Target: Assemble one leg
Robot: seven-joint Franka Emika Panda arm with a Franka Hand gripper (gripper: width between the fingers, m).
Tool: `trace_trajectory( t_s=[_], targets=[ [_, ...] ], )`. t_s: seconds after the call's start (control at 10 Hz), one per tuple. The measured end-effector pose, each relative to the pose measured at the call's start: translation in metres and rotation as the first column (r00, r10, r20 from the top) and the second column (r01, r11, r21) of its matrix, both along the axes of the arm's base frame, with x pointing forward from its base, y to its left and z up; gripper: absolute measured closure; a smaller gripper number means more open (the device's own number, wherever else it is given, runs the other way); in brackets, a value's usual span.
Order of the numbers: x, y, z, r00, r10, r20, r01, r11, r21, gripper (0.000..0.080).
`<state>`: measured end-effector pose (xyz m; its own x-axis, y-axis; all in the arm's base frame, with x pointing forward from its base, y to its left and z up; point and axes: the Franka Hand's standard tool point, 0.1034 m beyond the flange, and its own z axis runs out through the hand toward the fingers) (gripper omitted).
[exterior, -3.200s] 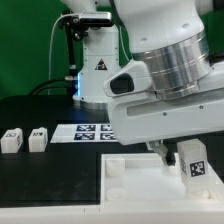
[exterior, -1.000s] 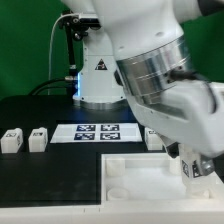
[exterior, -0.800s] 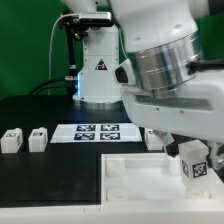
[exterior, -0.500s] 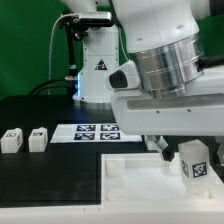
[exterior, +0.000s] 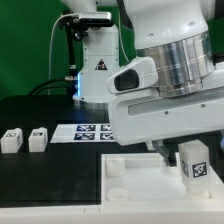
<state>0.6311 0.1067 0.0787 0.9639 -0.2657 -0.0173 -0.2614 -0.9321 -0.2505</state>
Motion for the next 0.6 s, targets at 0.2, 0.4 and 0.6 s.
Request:
trace_trajectory(
  t_s=[0.2, 0.4, 0.6],
  targets=[
    [-0.0003, -0.003, -0.001, 0.992, -0.126, -0.032, 0.126, 0.992, 0.003, 0.0497],
    [-0.0004, -0.0044, -0.0018, 0.928, -0.36, -0.095, 0.362, 0.932, 0.001, 0.0497],
    [-0.0012, -0.0057, -0.0031, 0.769, -0.617, -0.168, 0.622, 0.783, -0.025, 0.0497]
  ],
)
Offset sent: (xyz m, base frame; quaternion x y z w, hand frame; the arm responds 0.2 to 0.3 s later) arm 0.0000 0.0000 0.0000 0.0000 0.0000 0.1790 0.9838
